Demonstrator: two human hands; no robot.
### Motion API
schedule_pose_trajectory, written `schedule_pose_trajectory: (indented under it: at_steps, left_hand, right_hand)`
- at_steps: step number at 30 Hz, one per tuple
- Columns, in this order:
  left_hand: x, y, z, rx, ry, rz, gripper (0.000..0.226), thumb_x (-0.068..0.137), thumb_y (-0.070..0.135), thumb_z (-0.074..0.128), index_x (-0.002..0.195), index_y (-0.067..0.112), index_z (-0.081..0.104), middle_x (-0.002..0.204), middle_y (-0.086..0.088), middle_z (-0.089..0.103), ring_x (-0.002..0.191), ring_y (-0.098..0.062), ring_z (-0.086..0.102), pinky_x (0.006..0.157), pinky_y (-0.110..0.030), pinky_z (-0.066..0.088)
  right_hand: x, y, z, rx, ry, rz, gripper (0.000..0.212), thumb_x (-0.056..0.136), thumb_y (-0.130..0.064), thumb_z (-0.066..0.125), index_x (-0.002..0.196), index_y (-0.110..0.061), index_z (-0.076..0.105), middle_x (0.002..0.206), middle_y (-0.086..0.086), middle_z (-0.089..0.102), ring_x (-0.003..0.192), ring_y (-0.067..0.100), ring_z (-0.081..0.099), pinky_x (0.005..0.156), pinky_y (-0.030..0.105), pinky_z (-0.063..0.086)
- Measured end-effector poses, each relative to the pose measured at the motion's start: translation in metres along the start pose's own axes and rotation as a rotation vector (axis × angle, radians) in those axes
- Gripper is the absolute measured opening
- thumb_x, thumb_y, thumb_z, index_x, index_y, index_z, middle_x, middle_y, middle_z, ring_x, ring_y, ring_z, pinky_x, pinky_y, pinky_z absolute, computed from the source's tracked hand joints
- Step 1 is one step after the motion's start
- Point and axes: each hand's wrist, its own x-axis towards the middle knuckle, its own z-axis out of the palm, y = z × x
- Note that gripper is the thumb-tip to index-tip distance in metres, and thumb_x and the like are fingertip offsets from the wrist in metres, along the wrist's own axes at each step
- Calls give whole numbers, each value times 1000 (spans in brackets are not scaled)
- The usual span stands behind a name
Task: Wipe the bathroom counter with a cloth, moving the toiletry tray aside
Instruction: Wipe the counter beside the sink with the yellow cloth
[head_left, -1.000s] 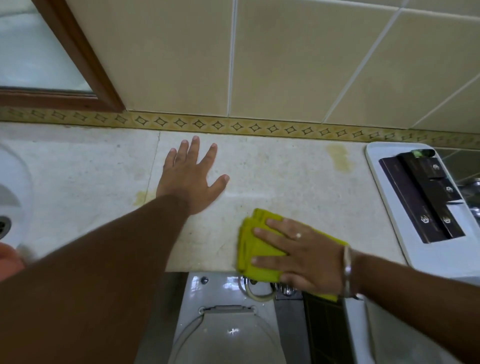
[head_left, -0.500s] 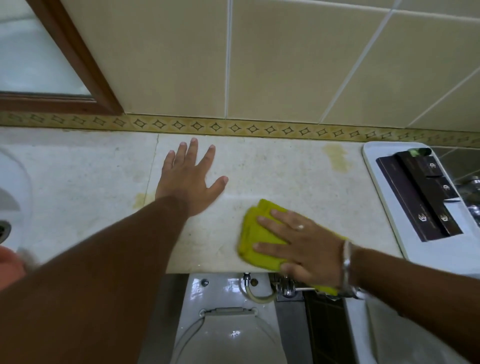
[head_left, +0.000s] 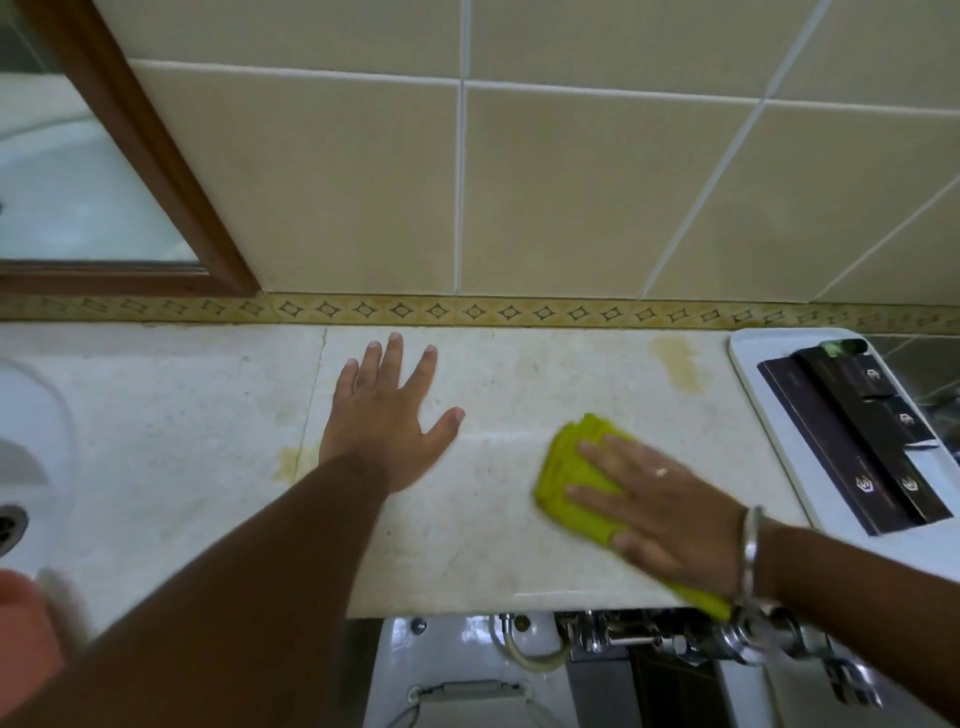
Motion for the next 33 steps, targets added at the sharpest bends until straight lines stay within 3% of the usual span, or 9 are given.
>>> schedule_pose_trajectory:
  at_steps: [6,12,15,18,20,24,28,31,33]
  left_hand:
    - [1,0,1,-13,-7,2,84,84,77,1,157,34,3,166,-9,-2,152,-29,-1,122,-49,3]
    - [1,-1,2,-21,3,3,82,87,76,7,157,34,5,166,-10,0,152,-30,0,122,-48,2]
    - [2,-1,2,-11,2,4,82,87,76,6,157,34,3,166,-9,-2,152,-30,-1,122,-48,2]
    - [2,-1,0,-18,-13,3,83,86,77,4,157,34,2,166,-8,-4,152,-30,-3,122,-49,2]
    - [2,-1,-1,-16,-24,11,83,86,77,4,157,35,2,166,-8,-4,152,-29,-4,122,-49,2]
    - [1,0,-2,-15,-28,1,82,86,76,7,157,35,2,166,-9,-4,152,-28,-4,122,-47,-1]
    - [6,1,-4,-17,-23,10,82,87,76,7,157,35,2,166,-9,-3,152,-29,-3,122,-48,1]
    - [4,1,-6,12,-32,0,82,86,78,5,156,35,2,166,-8,-5,152,-30,-4,122,-49,2]
    - [2,-1,-4,11,-47,3,84,85,79,3,156,36,1,166,-7,-5,152,-29,-4,122,-49,1]
  right_hand:
    - [102,32,-24,97,-85,579,60,98,-48,24,149,-39,-6,161,12,-12,147,38,-7,119,44,1]
    - [29,-44,-9,53,18,53,57,95,-48,29,150,-34,22,158,17,18,142,45,20,116,51,21]
    - [-9,-14,-10,21,6,156,57,94,-53,20,149,-39,18,157,12,25,140,40,29,113,47,27]
    - [38,21,-21,50,-50,422,56,94,-56,11,146,-47,-9,162,6,-1,147,35,5,118,44,13]
    - [88,26,-24,80,-39,505,57,97,-50,22,149,-44,-1,162,6,-2,146,34,3,119,43,9]
    - [112,-1,-29,25,-37,393,59,96,-48,26,150,-41,3,162,10,0,146,39,4,118,46,8]
    - [18,-24,-14,55,-15,30,56,94,-49,28,148,-34,27,157,16,24,140,44,27,111,54,28]
    - [0,12,-17,-26,-38,55,60,94,-56,15,148,-33,29,153,16,32,135,43,38,108,51,31]
    - [31,32,-25,-3,-84,268,69,87,-65,-1,150,-37,5,161,13,10,145,39,17,117,42,10]
